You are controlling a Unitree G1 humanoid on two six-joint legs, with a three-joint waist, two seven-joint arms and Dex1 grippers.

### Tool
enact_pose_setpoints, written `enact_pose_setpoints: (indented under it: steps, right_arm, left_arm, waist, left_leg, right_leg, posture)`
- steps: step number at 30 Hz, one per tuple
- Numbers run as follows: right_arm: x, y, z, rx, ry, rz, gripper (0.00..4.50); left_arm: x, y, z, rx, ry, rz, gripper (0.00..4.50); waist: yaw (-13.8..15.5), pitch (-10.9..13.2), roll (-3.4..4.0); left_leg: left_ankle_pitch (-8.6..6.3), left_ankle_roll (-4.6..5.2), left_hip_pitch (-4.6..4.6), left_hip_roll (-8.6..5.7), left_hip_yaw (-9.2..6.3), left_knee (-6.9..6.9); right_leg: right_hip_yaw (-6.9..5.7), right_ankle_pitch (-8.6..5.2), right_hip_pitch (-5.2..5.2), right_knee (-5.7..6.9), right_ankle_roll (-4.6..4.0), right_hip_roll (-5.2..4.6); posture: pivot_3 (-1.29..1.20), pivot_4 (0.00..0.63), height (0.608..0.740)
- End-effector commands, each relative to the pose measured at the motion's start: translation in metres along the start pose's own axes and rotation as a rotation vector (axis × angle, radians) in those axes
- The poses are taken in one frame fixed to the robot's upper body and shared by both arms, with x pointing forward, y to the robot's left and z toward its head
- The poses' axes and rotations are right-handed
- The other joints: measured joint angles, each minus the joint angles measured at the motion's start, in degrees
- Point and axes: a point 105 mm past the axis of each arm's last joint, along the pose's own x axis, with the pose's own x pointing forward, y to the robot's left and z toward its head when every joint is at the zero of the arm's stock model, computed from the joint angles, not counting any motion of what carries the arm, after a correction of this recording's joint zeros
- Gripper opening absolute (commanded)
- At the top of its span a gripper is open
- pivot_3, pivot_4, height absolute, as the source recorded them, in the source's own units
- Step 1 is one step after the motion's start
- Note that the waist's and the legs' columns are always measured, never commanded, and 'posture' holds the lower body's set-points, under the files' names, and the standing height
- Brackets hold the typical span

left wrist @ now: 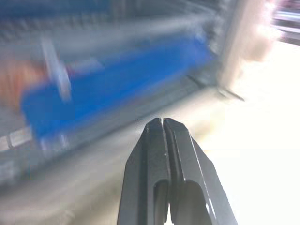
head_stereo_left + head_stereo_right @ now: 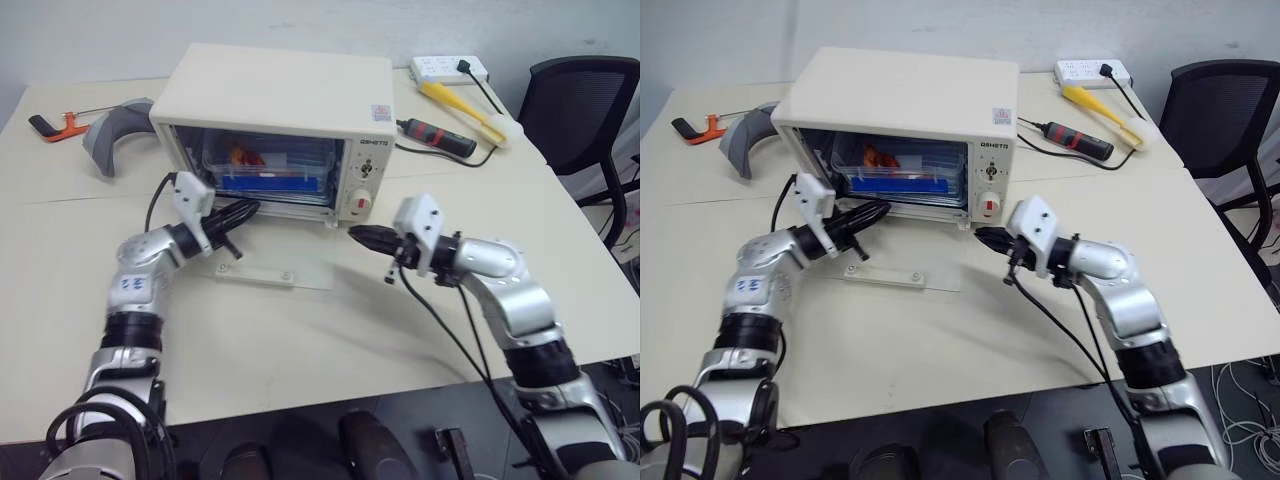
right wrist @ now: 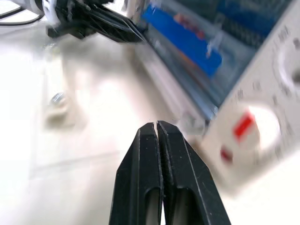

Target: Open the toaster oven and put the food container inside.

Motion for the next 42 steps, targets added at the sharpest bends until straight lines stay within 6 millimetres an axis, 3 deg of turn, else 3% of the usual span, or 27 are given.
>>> enact_pose_setpoints:
  steps: [1,4,7,11,14,17,20,25,28,30,33,35,38,42]
  right_arm:
    - [-0.022,-0.002,-0.017,-0.012,0.090,-0.019,0.08]
    - [-0.029,-0.001,-0.049,-0.006,0.212,-0.019,0.08]
    - [-0.017,0.000,-0.068,0.027,0.232,-0.019,0.08]
    - [0.017,0.008,-0.072,-0.003,0.173,0.040,0.08]
    - [0.040,0.013,-0.057,-0.016,0.081,0.080,0.08]
    - [0.053,0.018,-0.040,-0.037,-0.012,0.117,0.00]
    - [0.058,0.020,-0.017,-0.046,-0.123,0.130,0.00]
    - [0.050,0.015,0.017,-0.067,-0.288,0.125,0.00]
    - [0.043,0.007,0.037,-0.055,-0.375,0.101,0.00]
    - [0.040,0.002,0.051,-0.032,-0.439,0.089,0.00]
    - [0.038,-0.017,0.082,0.023,-0.568,0.041,0.00]
    - [0.032,-0.018,0.085,0.021,-0.570,0.062,0.00]
    - [0.017,-0.010,0.073,0.022,-0.492,0.126,0.00]
    - [-0.016,0.014,0.028,-0.071,-0.259,0.243,0.88]
  left_arm:
    - [-0.038,-0.010,0.026,0.026,-0.028,-0.063,0.07]
    - [-0.070,-0.022,0.027,0.036,0.037,-0.099,0.07]
    - [-0.099,-0.027,0.028,0.078,0.077,-0.097,0.07]
    - [-0.140,-0.015,0.027,-0.017,0.107,-0.004,0.07]
    - [-0.162,-0.008,0.022,-0.082,0.114,0.100,0.07]
    - [-0.168,-0.010,0.027,-0.074,0.078,0.153,0.89]
    - [-0.172,-0.012,0.044,-0.066,0.018,0.181,1.77]
    - [-0.160,-0.027,0.083,-0.024,-0.059,0.121,3.28]
    - [-0.152,-0.037,0.097,-0.051,-0.083,0.073,4.19]
    - [-0.149,-0.042,0.101,-0.080,-0.091,0.051,4.47]
    - [-0.148,-0.038,0.083,-0.047,-0.022,0.071,4.47]
    - [-0.150,-0.035,0.067,-0.019,0.053,0.074,4.47]
    - [-0.159,-0.031,0.036,0.049,0.188,0.088,4.47]
    - [-0.179,-0.033,-0.009,0.168,0.387,0.096,4.50]
  waist:
    - [0.1,0.0,0.00]
    - [0.4,0.0,0.00]
    - [0.4,0.0,0.02]
    - [0.0,0.0,0.02]
    - [-0.5,0.0,0.03]
    - [-1.0,0.0,0.06]
    - [-1.1,0.0,0.01]
    - [-1.3,0.0,-0.01]
    - [-1.3,0.0,-0.01]
    - [-1.4,0.0,-0.01]
    - [-1.6,0.0,0.02]
    - [-1.8,0.0,0.06]
    - [-1.6,0.0,0.05]
    - [-1.2,0.0,0.05]
  left_leg:
    - [0.00,0.00,0.02,0.00,-0.01,0.03]
    - [0.00,0.00,0.14,-0.03,0.01,0.02]
    - [0.00,-0.01,0.19,-0.08,0.07,-0.12]
    - [0.00,-0.01,0.26,-0.05,0.07,-0.16]
    - [0.00,-0.01,0.35,-0.05,0.07,-0.26]
    - [0.00,-0.01,0.30,-0.05,0.08,-0.30]
    - [0.00,-0.02,0.10,-0.08,0.07,-0.28]
    - [0.00,-0.02,0.10,-0.18,0.05,-0.29]
    - [0.00,-0.02,0.10,-0.22,-0.01,-0.30]
    - [0.00,-0.02,0.10,-0.24,-0.01,-0.30]
    - [0.00,-0.02,0.11,-0.22,-0.02,-0.30]
    - [0.00,-0.02,0.12,-0.22,0.00,-0.30]
    - [0.00,-0.02,0.10,-0.17,0.05,-0.33]
    - [-0.01,-0.01,0.01,-0.21,0.19,-0.38]
  right_leg:
    - [0.03,0.00,0.00,-0.04,0.00,0.00]
    - [0.13,0.00,0.02,-0.15,0.00,-0.02]
    - [0.19,0.00,0.03,-0.16,0.00,-0.06]
    - [0.18,0.01,0.04,-0.15,-0.02,0.02]
    - [0.19,0.02,0.00,-0.19,-0.04,0.05]
    - [0.17,0.01,-0.11,-0.21,-0.06,0.02]
    - [0.07,0.01,-0.24,-0.13,-0.05,-0.15]
    - [0.03,0.01,-0.31,-0.07,-0.05,-0.39]
    - [0.04,0.01,-0.27,-0.08,-0.05,-0.45]
    - [0.05,0.01,-0.26,-0.09,-0.05,-0.44]
    - [0.07,0.01,-0.32,-0.06,-0.05,-0.36]
    - [0.11,0.01,-0.35,-0.05,-0.05,-0.27]
    - [0.07,0.01,-0.39,-0.11,-0.06,-0.17]
    - [0.06,0.00,-0.41,-0.35,-0.06,-0.25]
  posture:
    - [0.00,0.150,0.740]
    - [0.00,0.150,0.740]
    - [0.00,0.150,0.740]
    - [0.00,0.150,0.740]
    - [0.00,0.150,0.740]
    - [0.00,0.150,0.740]
    - [0.00,0.150,0.740]
    - [0.00,0.150,0.740]
    - [0.00,0.150,0.740]
    - [0.00,0.150,0.740]
    - [0.00,0.150,0.740]
    - [0.00,0.150,0.740]
    - [0.00,0.150,0.740]
    - [0.00,0.150,0.740]
